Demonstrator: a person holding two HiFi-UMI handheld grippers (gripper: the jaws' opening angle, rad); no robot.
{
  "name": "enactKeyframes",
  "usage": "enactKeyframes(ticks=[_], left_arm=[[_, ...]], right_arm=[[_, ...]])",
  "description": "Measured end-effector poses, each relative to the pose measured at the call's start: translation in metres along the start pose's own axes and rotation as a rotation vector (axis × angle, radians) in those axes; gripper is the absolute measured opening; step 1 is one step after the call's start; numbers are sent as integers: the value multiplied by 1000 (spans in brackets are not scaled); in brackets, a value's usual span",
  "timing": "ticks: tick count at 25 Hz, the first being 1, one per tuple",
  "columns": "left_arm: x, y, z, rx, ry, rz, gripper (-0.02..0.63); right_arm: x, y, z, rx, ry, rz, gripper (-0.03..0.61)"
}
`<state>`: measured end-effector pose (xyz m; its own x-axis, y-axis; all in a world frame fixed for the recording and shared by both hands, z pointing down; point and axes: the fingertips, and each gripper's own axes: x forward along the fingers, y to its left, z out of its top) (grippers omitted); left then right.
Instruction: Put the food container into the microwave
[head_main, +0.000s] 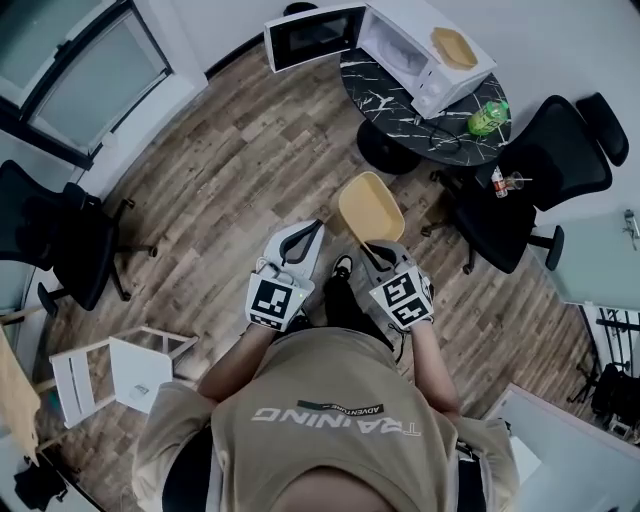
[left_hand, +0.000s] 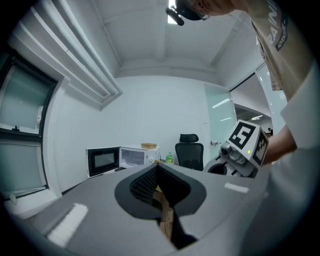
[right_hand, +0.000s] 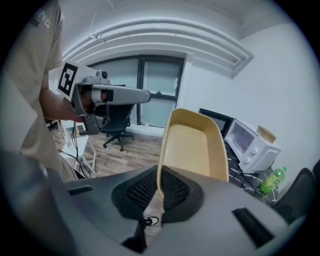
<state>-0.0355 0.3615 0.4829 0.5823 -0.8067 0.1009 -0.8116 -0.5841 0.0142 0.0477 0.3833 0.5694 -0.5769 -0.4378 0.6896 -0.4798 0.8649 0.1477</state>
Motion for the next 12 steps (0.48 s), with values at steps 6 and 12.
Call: enactKeyframes(ticks=[6,12], left_arm=[[63,7,30,52,0,-11,3],[140,9,45,67,28,-11,3]], right_arm=[[23,-63,1,-67,-21,32,17],[37,-129,-9,-50,-47,65,17]])
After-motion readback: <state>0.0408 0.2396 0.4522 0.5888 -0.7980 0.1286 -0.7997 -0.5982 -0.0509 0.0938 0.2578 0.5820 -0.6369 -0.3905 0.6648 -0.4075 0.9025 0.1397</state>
